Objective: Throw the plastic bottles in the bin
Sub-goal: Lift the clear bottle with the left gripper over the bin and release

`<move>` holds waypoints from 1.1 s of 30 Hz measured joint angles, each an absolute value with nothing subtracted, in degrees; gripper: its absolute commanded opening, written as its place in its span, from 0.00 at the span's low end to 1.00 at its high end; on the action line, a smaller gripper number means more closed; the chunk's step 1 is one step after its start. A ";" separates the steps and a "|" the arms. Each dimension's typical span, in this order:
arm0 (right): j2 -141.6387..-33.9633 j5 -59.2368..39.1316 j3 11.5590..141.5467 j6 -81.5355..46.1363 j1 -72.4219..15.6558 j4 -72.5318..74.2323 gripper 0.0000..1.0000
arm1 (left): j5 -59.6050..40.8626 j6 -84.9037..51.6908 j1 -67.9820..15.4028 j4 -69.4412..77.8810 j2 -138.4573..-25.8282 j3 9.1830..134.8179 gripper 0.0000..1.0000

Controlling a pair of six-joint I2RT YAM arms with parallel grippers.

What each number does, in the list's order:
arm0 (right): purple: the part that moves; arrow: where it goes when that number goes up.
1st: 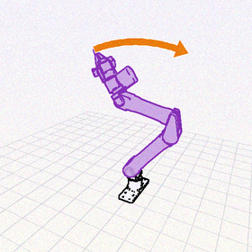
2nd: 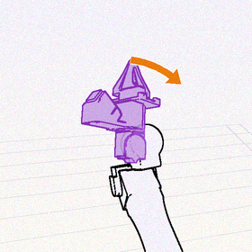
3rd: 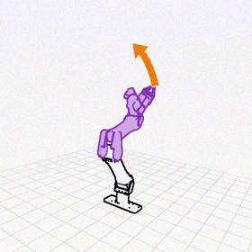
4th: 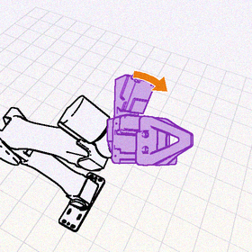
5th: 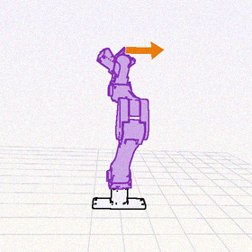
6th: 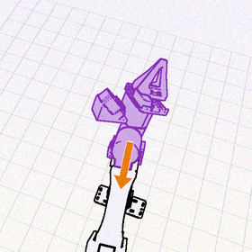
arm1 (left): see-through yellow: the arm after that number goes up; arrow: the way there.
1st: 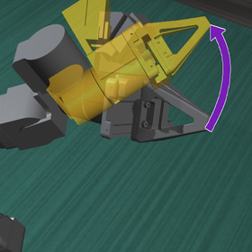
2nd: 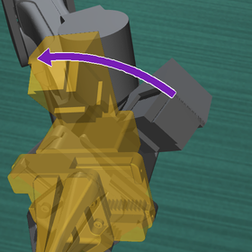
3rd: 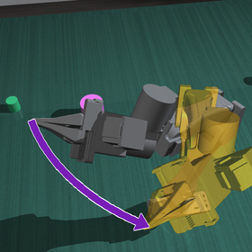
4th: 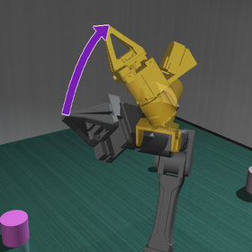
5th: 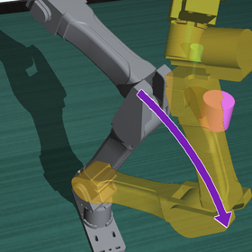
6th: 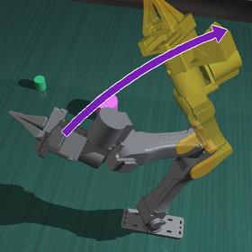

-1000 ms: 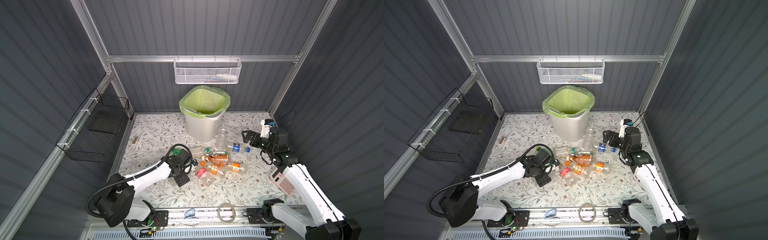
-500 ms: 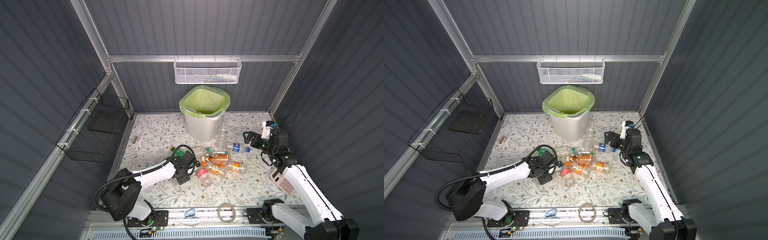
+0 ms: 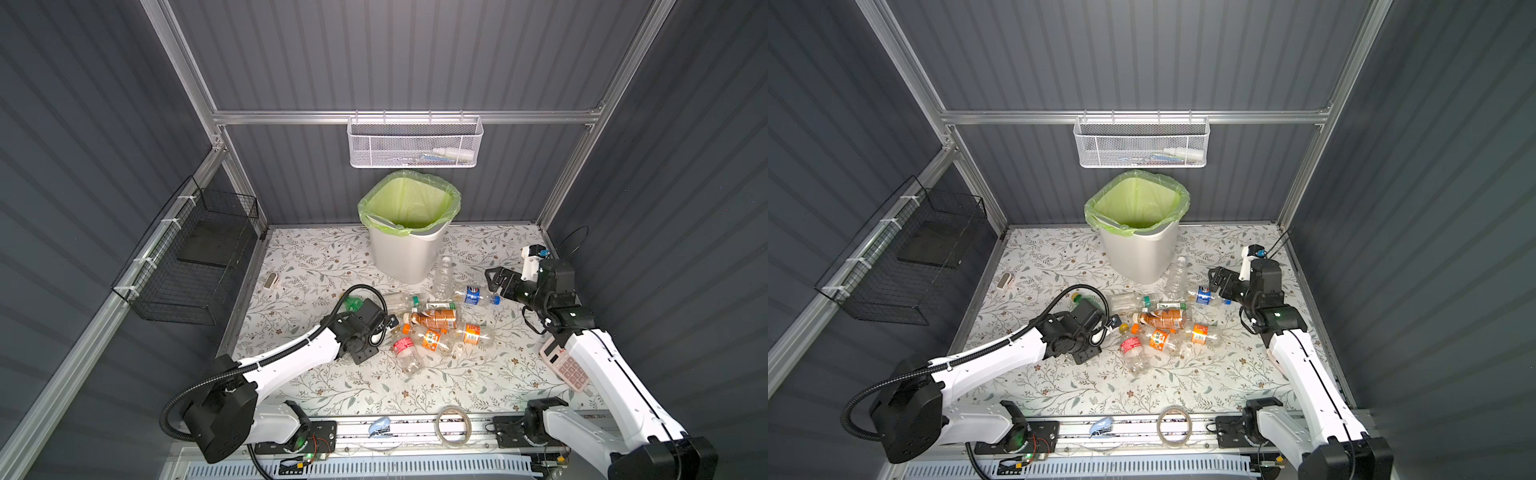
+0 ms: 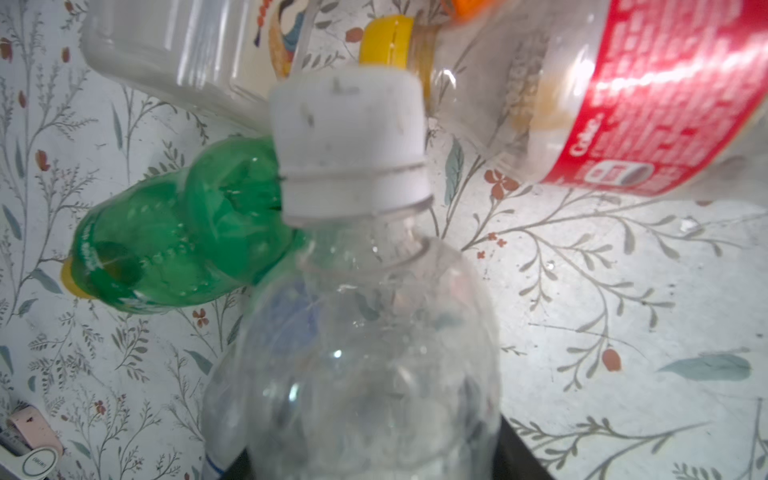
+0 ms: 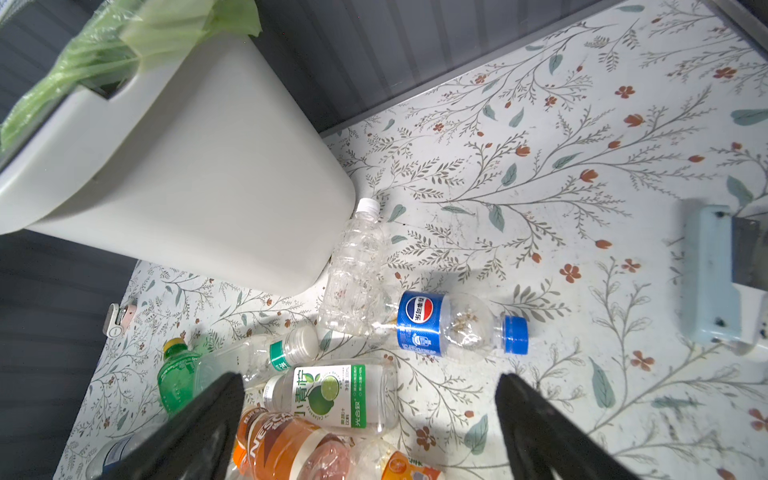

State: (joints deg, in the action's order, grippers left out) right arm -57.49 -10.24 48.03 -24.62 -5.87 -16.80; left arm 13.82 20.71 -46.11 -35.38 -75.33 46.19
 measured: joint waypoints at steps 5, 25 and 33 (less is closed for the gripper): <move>-57.58 -10.81 48.12 -24.60 -5.87 -18.15 0.95 | 15.73 19.62 -46.11 -35.35 -70.74 45.58 0.59; -57.36 -11.53 48.58 -25.54 -10.94 -22.35 0.93 | 21.91 9.41 -46.11 -12.69 -44.80 40.84 0.64; -55.27 -7.01 46.41 -26.61 -18.94 -23.31 0.92 | 19.86 13.50 -46.11 0.51 -43.00 43.24 0.64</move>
